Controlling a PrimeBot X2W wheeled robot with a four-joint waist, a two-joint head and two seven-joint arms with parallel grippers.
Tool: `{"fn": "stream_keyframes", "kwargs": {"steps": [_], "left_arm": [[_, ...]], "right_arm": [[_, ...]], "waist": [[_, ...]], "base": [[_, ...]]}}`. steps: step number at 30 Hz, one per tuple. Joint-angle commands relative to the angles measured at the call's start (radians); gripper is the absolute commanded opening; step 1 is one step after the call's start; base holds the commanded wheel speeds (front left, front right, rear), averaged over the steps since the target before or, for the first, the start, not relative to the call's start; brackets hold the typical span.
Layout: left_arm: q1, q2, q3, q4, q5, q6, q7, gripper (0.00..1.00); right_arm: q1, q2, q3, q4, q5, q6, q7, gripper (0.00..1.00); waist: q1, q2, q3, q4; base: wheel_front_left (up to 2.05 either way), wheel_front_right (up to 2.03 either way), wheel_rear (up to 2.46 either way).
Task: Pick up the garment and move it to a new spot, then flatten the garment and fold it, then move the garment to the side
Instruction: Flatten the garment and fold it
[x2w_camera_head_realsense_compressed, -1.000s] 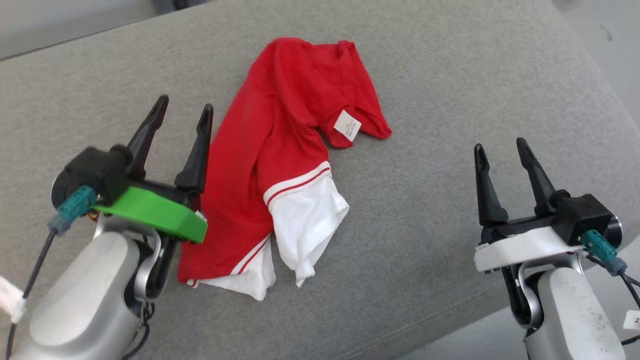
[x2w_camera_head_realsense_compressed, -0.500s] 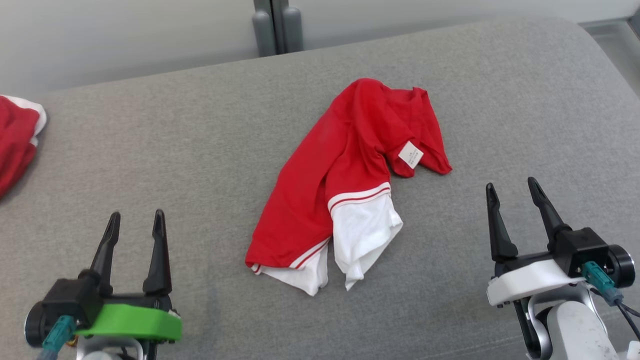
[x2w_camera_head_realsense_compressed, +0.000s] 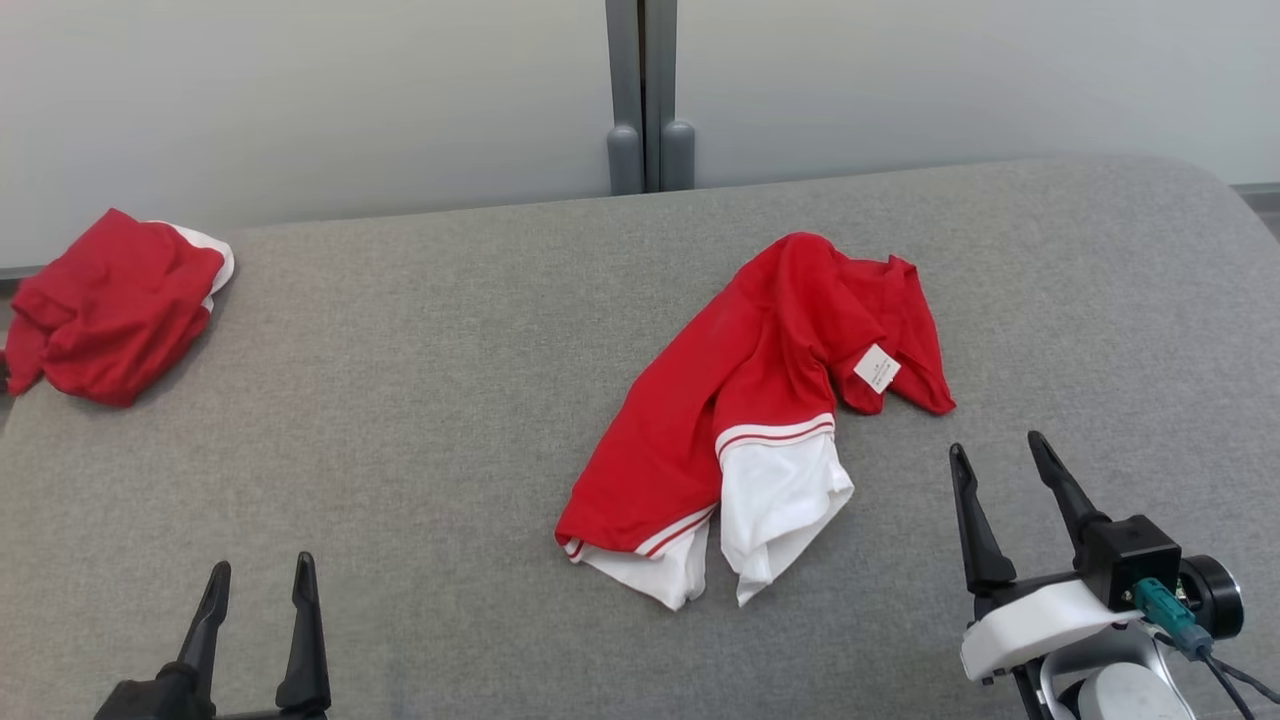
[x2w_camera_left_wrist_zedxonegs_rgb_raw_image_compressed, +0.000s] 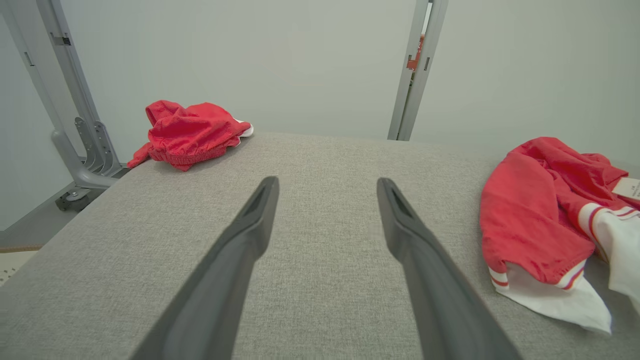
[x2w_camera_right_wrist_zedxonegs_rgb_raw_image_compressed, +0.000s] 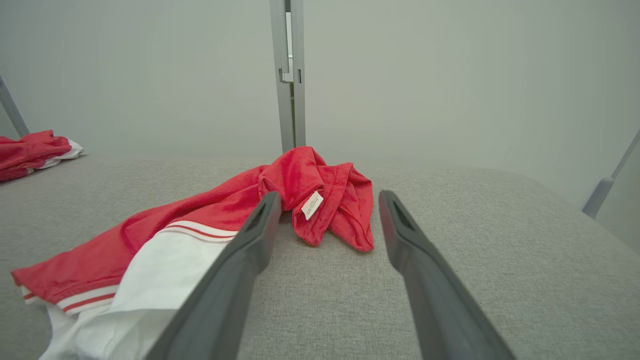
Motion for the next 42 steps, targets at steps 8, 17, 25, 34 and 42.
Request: {"fn": "stream_keyframes", "kwargs": {"steps": [8, 17, 25, 34, 42], "left_arm": [[0.011, -0.036, 0.043, 0.009, 0.038, -0.027, 0.0, 1.0], [-0.05, -0.013, -0.053, -0.018, 0.041, -0.031, 0.0, 1.0], [-0.187, 0.088, -0.369, 0.077, -0.001, -0.031, 0.008, 1.0], [-0.372, 0.165, -0.615, 0.268, -0.017, -0.03, 0.029, 1.0], [-0.447, 0.196, -0.722, 0.348, -0.021, -0.03, 0.009, 1.0]], "right_arm": [[0.004, -0.003, 0.011, 0.007, 0.012, -0.001, 0.0, 1.0], [-0.021, -0.003, 0.021, -0.002, 0.018, -0.001, 0.0, 1.0], [-0.062, -0.003, 0.041, -0.019, 0.031, -0.001, 0.0, 1.0], [-0.097, -0.003, 0.045, -0.026, 0.045, -0.001, 0.0, 1.0], [-0.106, -0.002, 0.054, -0.025, 0.055, -0.001, 0.0, 1.0]], "waist": [[0.0, -0.0001, -0.006, -0.014], [0.0, -0.0001, 0.021, -0.039], [0.0, -0.0001, 0.09, -0.089], [0.0, -0.0001, 0.165, -0.149], [0.0, -0.0001, 0.182, -0.186]], "base": [[0.0, 0.0, 0.0], [0.0, 0.0, 0.0], [0.0, 0.0, 0.0], [0.0, 0.0, 0.0], [0.0, 0.0, 0.0]]}}
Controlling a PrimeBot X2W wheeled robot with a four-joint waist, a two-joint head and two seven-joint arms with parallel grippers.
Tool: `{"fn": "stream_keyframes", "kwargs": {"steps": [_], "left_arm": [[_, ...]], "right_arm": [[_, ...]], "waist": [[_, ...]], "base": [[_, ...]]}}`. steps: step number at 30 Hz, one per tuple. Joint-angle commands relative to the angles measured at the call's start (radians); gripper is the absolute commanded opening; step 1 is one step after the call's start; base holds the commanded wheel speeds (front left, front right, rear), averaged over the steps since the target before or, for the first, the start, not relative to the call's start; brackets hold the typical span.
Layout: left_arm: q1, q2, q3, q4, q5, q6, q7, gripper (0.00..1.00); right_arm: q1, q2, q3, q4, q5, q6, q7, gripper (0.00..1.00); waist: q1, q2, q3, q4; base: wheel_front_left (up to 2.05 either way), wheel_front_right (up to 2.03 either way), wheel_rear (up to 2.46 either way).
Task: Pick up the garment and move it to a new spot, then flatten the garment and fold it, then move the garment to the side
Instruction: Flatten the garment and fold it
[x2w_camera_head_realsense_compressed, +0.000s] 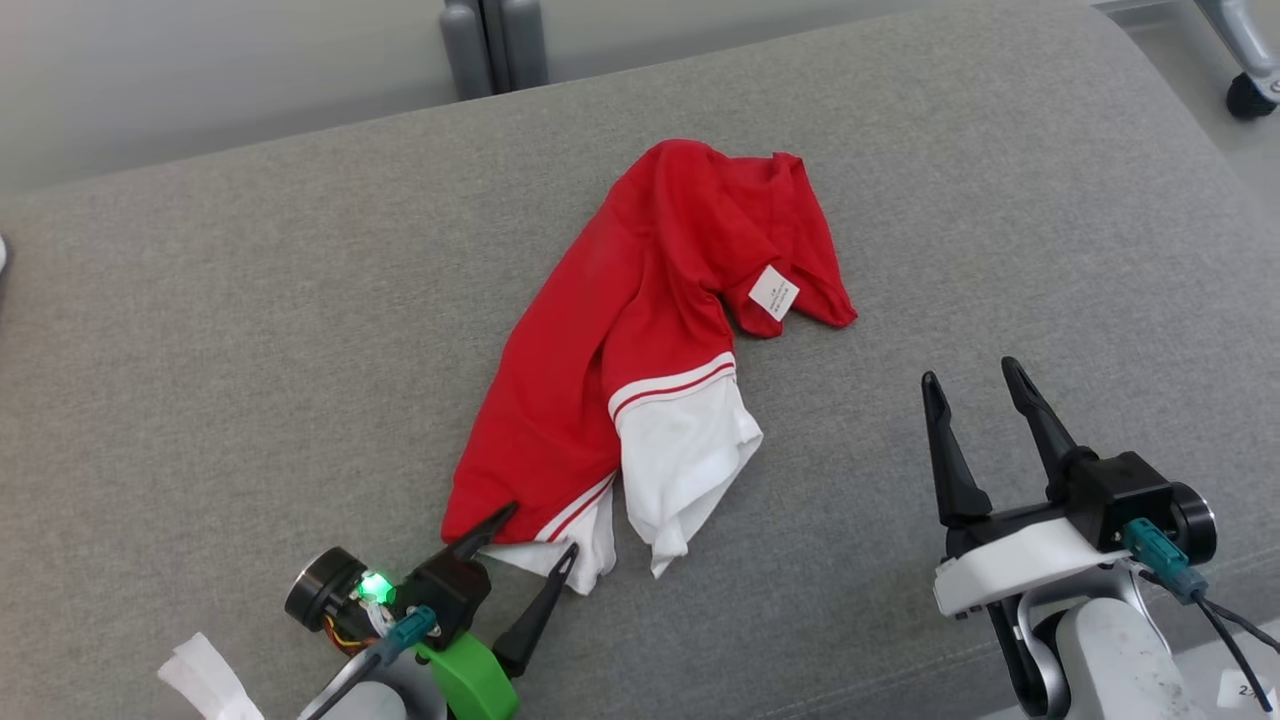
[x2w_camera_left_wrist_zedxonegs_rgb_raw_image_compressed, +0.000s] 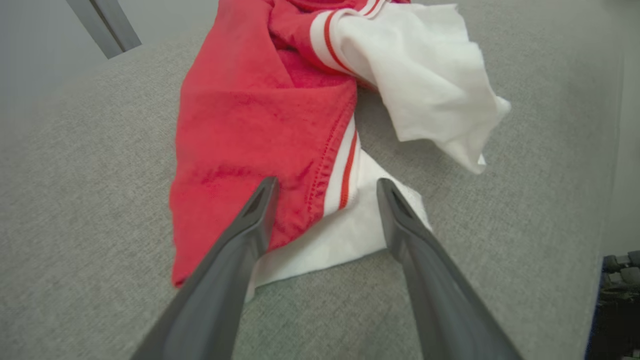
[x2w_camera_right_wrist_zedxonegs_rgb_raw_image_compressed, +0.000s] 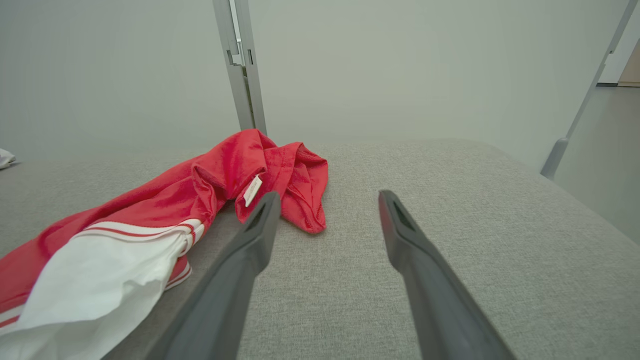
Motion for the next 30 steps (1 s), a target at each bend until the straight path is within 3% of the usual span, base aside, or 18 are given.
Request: {"fn": "stream_keyframes", "kwargs": {"steps": [1, 8, 9, 10, 11, 12, 19, 26, 30], "left_arm": [[-0.023, 0.016, -0.003, 0.02, 0.001, 0.001, -0.007, 1.0], [-0.069, 0.004, -0.013, 0.126, -0.001, 0.001, -0.01, 0.98], [-0.073, 0.002, -0.014, 0.135, -0.008, 0.001, -0.011, 0.78], [-0.079, 0.001, -0.015, 0.146, -0.014, 0.001, -0.012, 0.42], [-0.084, -0.001, -0.014, 0.153, -0.023, 0.002, -0.013, 0.31], [-0.088, -0.003, -0.017, 0.16, -0.033, 0.001, -0.013, 0.0], [-0.091, -0.013, 0.023, 0.118, -0.121, 0.002, -0.017, 0.0], [-0.036, -0.009, 0.179, -0.069, -0.258, 0.002, -0.017, 0.0], [-0.036, 0.025, 0.254, -0.19, -0.329, 0.009, -0.006, 0.0]], "right_arm": [[-0.013, -0.002, 0.006, -0.001, 0.007, -0.001, 0.0, 1.0], [-0.027, -0.002, 0.007, -0.005, 0.019, -0.001, 0.0, 1.0], [-0.028, -0.002, 0.003, -0.006, 0.019, -0.001, 0.0, 1.0], [-0.027, -0.002, 0.0, -0.006, 0.02, -0.001, 0.0, 1.0], [-0.026, -0.002, 0.0, -0.006, 0.02, -0.001, 0.0, 1.0], [-0.024, -0.002, -0.002, -0.005, 0.02, -0.001, 0.0, 1.0], [-0.001, -0.002, -0.008, 0.004, 0.025, -0.001, 0.0, 1.0], [0.018, -0.002, -0.006, 0.012, 0.029, -0.001, 0.0, 1.0], [0.023, -0.002, 0.0, 0.018, 0.029, -0.001, 0.0, 1.0]], "waist": [[0.0, 0.0, 0.011, -0.019], [0.0, 0.0, 0.017, -0.047], [0.0, 0.0, 0.018, -0.049], [0.0, 0.0, 0.018, -0.052], [0.0, 0.0, 0.017, -0.054], [0.0, 0.0, 0.016, -0.056], [0.0, 0.0, -0.006, -0.052], [0.0, 0.0, -0.046, -0.026], [0.0, 0.0, -0.075, -0.013]], "base": [[0.0, 0.0, 0.0], [0.0, 0.0, 0.0], [0.0, 0.0, 0.0], [0.0, 0.0, 0.0], [0.0, 0.0, 0.0], [0.0, 0.0, 0.0], [0.0, 0.0, 0.0], [0.0, 0.0, 0.0], [0.0, 0.0, 0.0]]}}
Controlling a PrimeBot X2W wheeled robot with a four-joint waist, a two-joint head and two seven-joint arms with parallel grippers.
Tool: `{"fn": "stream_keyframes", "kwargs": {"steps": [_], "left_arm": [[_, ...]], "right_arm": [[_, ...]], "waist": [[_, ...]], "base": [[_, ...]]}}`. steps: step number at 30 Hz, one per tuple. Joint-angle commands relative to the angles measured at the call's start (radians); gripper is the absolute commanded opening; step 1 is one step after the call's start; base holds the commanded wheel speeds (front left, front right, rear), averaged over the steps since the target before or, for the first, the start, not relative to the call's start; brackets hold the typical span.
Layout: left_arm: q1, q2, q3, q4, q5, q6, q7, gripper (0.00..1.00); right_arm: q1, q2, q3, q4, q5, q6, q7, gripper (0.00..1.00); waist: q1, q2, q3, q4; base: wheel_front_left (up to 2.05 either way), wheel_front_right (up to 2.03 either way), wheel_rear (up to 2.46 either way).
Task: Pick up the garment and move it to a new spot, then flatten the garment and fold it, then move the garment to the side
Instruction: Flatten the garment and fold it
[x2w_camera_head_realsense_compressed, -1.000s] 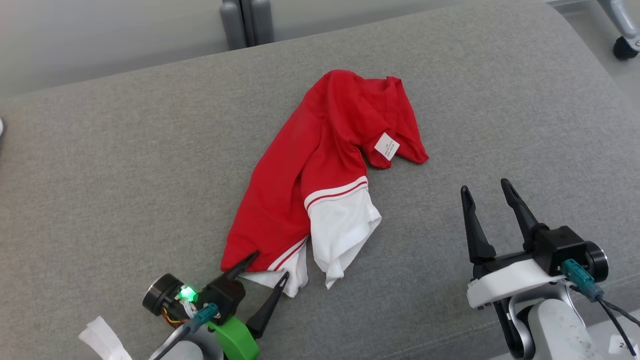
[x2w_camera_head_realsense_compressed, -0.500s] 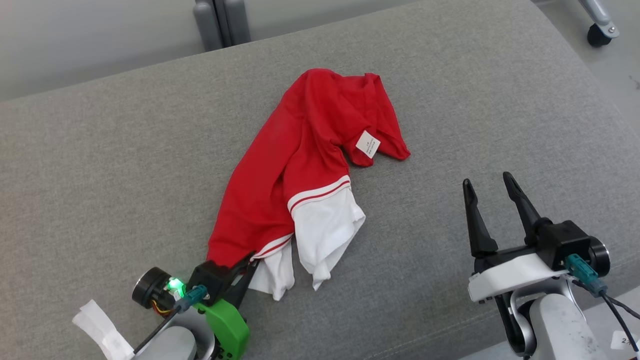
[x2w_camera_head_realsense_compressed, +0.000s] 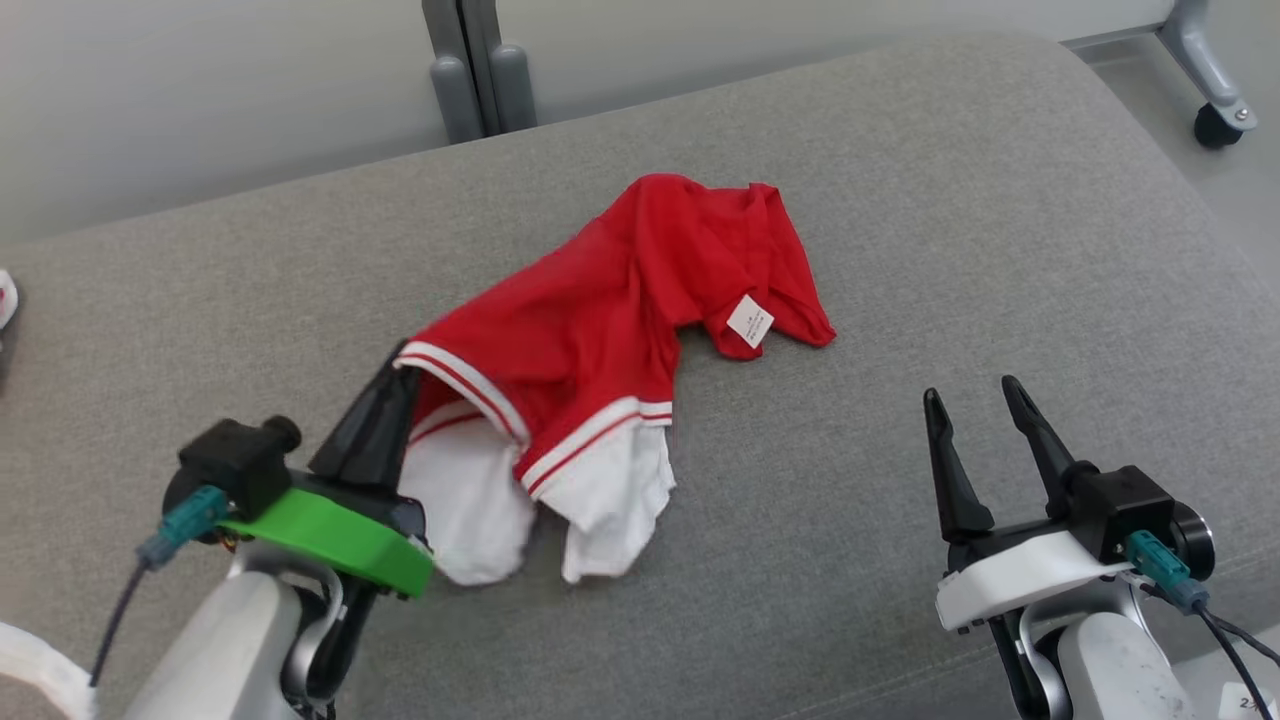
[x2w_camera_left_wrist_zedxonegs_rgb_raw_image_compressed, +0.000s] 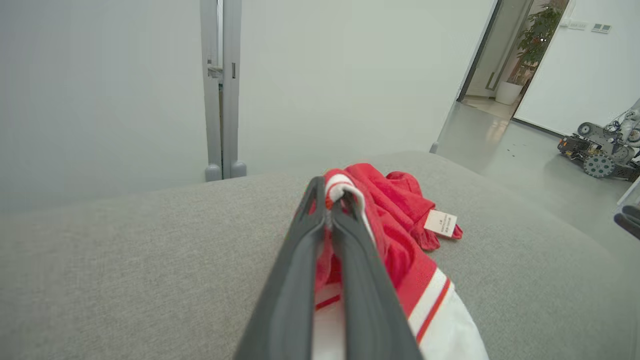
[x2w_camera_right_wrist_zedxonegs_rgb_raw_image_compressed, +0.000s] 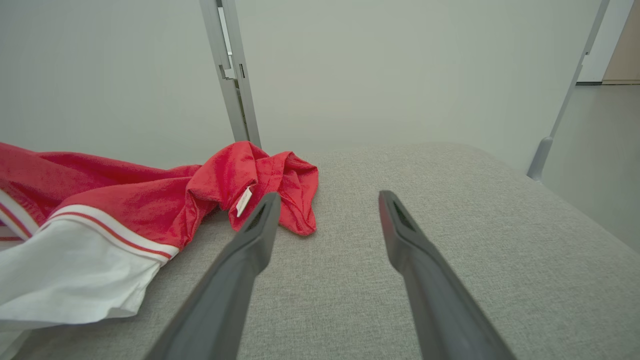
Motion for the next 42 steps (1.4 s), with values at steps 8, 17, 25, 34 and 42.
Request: {"fn": "stream_keyframes", "kwargs": {"steps": [8, 17, 25, 34, 42], "left_arm": [[-0.059, 0.125, 0.13, -0.286, -0.097, 0.054, 0.136, 0.0], [-0.133, 0.262, 0.283, -0.491, -0.196, 0.102, 0.278, 0.0], [-0.186, 0.331, 0.328, -0.592, -0.325, 0.112, 0.437, 0.0], [-0.217, 0.219, 0.171, -0.448, -0.43, 0.045, 0.517, 0.0], [-0.358, 0.153, 0.022, -0.288, -0.346, 0.007, 0.53, 0.0]], "right_arm": [[0.026, -0.002, 0.005, 0.011, 0.006, -0.001, 0.0, 1.0], [0.049, -0.002, 0.014, 0.018, 0.019, -0.001, 0.0, 1.0], [0.051, -0.002, 0.028, 0.02, 0.027, -0.001, 0.0, 1.0], [-0.005, -0.002, 0.116, 0.028, 0.058, -0.001, 0.0, 1.0], [-0.083, -0.002, 0.168, -0.004, 0.107, -0.001, 0.0, 1.0]], "waist": [[0.0, 0.0, -0.068, 0.031], [0.0, 0.0, -0.104, 0.039], [0.0, 0.0, -0.113, 0.05], [0.0, 0.0, -0.082, -0.024], [0.0, 0.0, 0.081, -0.165]], "base": [[0.0, 0.0, 0.0], [0.0, 0.0, 0.0], [0.0, 0.0, 0.0], [0.0, 0.0, 0.0], [0.0, 0.0, 0.0]]}}
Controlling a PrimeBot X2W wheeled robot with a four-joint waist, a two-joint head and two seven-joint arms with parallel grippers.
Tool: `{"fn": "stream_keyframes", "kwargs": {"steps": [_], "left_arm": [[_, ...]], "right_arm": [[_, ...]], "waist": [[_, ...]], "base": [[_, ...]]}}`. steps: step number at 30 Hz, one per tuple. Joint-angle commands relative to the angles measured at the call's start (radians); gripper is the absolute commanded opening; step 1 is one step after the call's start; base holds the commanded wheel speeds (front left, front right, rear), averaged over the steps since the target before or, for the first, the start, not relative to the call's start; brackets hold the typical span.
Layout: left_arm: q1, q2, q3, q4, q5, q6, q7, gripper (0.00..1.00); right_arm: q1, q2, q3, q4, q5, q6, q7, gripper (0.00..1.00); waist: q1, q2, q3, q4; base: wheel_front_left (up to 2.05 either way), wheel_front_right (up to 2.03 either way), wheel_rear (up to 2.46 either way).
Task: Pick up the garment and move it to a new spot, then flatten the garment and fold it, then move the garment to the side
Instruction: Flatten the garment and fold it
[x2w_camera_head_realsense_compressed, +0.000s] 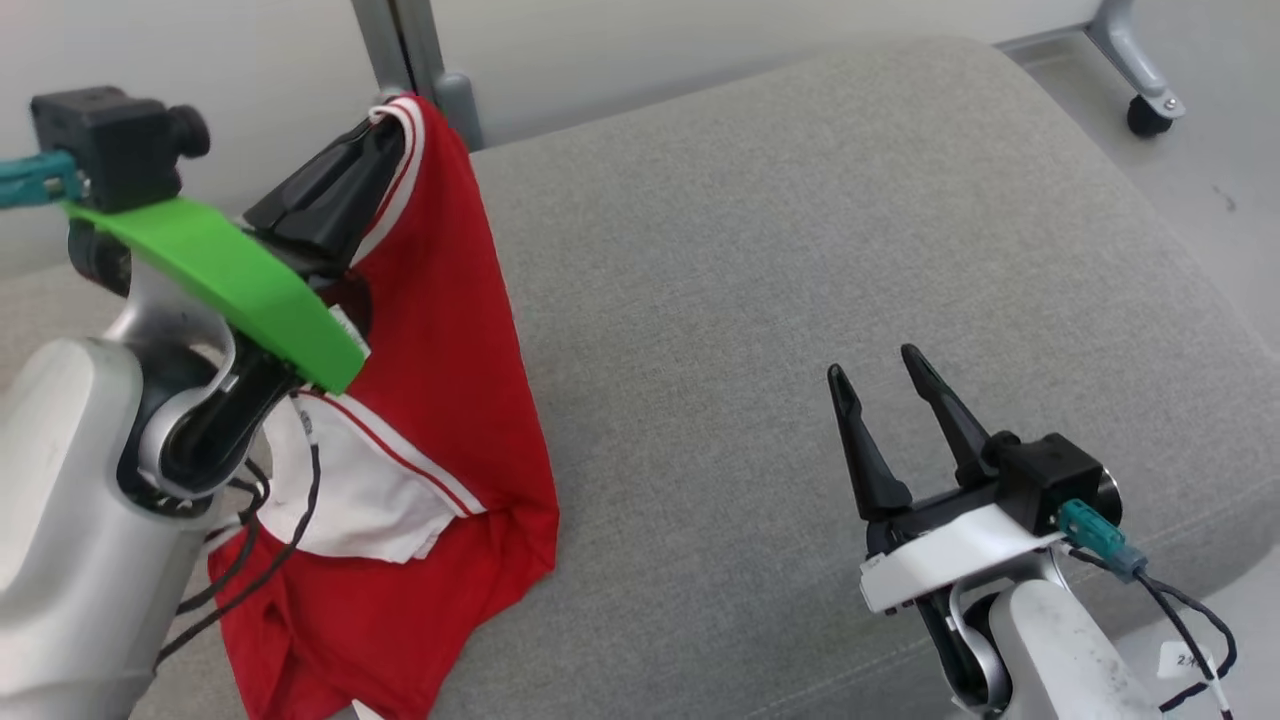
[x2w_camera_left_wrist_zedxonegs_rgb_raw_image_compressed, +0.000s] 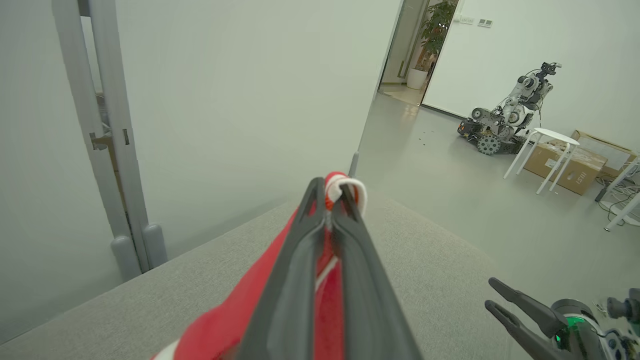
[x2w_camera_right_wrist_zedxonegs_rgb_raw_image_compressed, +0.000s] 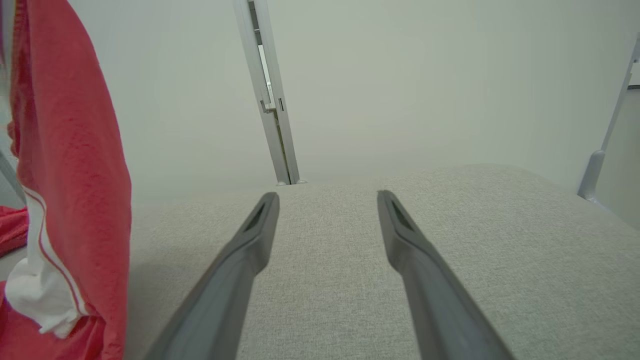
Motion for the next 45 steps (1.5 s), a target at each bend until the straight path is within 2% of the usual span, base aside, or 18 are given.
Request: {"fn": "stream_keyframes", "kwargs": {"steps": [1, 10, 15, 18, 23, 30, 34, 39, 45], "left_arm": [[-0.048, -0.009, -0.016, 0.019, 0.017, -0.008, 0.007, 0.0], [-0.245, -0.089, -0.152, 0.139, 0.047, -0.016, 0.023, 0.0], [-0.296, -0.136, -0.245, 0.193, 0.069, -0.016, -0.023, 0.0], [-0.305, -0.158, -0.28, 0.249, 0.112, -0.016, -0.087, 1.0], [-0.279, -0.178, -0.32, 0.311, 0.193, -0.007, -0.188, 1.0], [-0.171, -0.204, -0.316, 0.276, 0.232, 0.061, -0.338, 1.0], [-0.053, -0.179, -0.309, 0.221, 0.232, 0.105, -0.398, 1.0], [0.132, -0.123, -0.3, 0.145, 0.228, 0.182, -0.454, 1.0], [0.311, -0.077, -0.31, 0.139, 0.239, 0.246, -0.496, 1.0]], "right_arm": [[-0.022, -0.001, 0.002, -0.008, 0.018, -0.001, 0.0, 1.0], [-0.051, 0.0, 0.016, -0.035, 0.123, -0.001, 0.0, 1.0], [-0.049, 0.0, 0.01, -0.037, 0.146, -0.001, 0.0, 1.0], [-0.05, 0.0, -0.003, -0.033, 0.139, -0.001, 0.0, 1.0], [-0.046, 0.0, -0.029, -0.027, 0.109, -0.001, 0.0, 1.0], [-0.016, -0.002, -0.06, -0.014, 0.049, -0.001, 0.0, 1.0], [0.011, -0.003, -0.081, -0.004, 0.007, -0.001, 0.0, 1.0], [0.043, -0.002, -0.113, 0.002, -0.043, -0.001, 0.0, 1.0], [0.06, -0.002, -0.12, 0.009, -0.083, -0.001, 0.0, 1.0]], "waist": [[0.0001, 0.0, 0.133, -0.112], [0.0001, 0.0, 0.288, -0.258], [0.0001, 0.0, 0.308, -0.291], [0.0001, 0.0, 0.298, -0.289], [0.0001, 0.0, 0.252, -0.247], [0.0001, 0.0, 0.16, -0.136], [0.0001, 0.0, 0.103, -0.07], [0.0001, 0.0, 0.05, 0.022], [0.0001, 0.0, 0.007, 0.107]], "base": [[0.0, 0.0, 0.0], [0.0, 0.0, 0.0], [0.0, 0.0, 0.0], [0.0, 0.0, 0.0], [0.0, 0.0, 0.0], [0.0, 0.0, 0.0], [0.0, 0.0, 0.0], [0.0, 0.0, 0.0], [0.0, 0.0, 0.0]]}}
